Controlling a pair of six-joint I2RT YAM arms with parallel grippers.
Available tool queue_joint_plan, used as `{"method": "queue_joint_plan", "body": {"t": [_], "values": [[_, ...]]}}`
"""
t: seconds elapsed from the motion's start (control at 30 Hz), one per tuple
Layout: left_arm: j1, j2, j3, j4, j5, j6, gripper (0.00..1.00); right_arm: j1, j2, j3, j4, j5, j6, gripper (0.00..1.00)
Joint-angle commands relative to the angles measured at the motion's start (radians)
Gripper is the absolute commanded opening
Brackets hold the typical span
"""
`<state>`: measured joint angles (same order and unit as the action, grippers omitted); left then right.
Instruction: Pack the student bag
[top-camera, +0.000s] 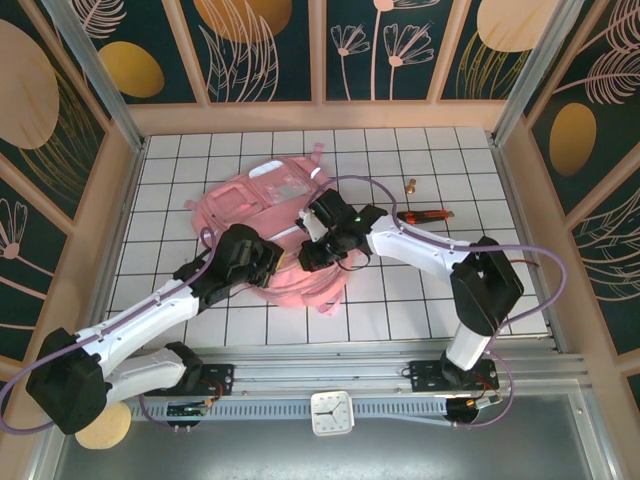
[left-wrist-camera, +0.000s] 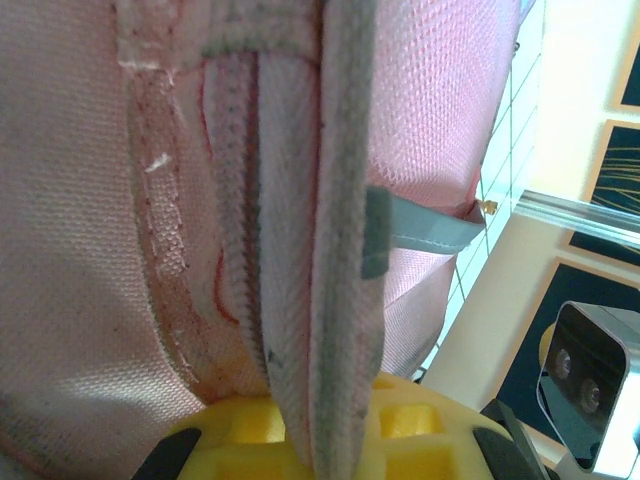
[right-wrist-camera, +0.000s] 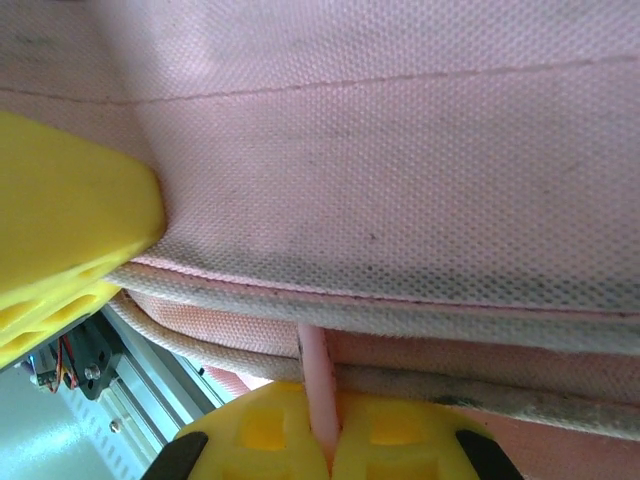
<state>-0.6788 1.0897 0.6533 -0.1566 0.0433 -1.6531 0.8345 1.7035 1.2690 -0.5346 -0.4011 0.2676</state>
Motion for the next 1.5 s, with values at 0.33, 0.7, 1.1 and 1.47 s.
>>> {"method": "queue_joint_plan", "body": {"t": [0.33, 0.7, 1.1, 1.47], "values": [[0.002, -0.134, -0.012, -0.098, -0.011, 0.043, 0.0, -0.116, -0.12, -0.088, -0.124, 0.194, -0.1, 0.0], [0.032, -0.166, 0.056, -0.325, -0.02, 0.17, 0.0, -0.164, -0.091, -0.057, -0.115, 0.244, -0.141, 0.0], [0.08, -0.226, -0.006, -0.371, 0.058, 0.216, 0.0, -0.24, 0.034, 0.023, -0.017, 0.307, -0.211, 0.0], [0.155, -0.228, 0.023, -0.49, 0.126, 0.329, 0.0, -0.245, 0.237, 0.281, 0.066, 0.413, -0.249, 0.0]]}}
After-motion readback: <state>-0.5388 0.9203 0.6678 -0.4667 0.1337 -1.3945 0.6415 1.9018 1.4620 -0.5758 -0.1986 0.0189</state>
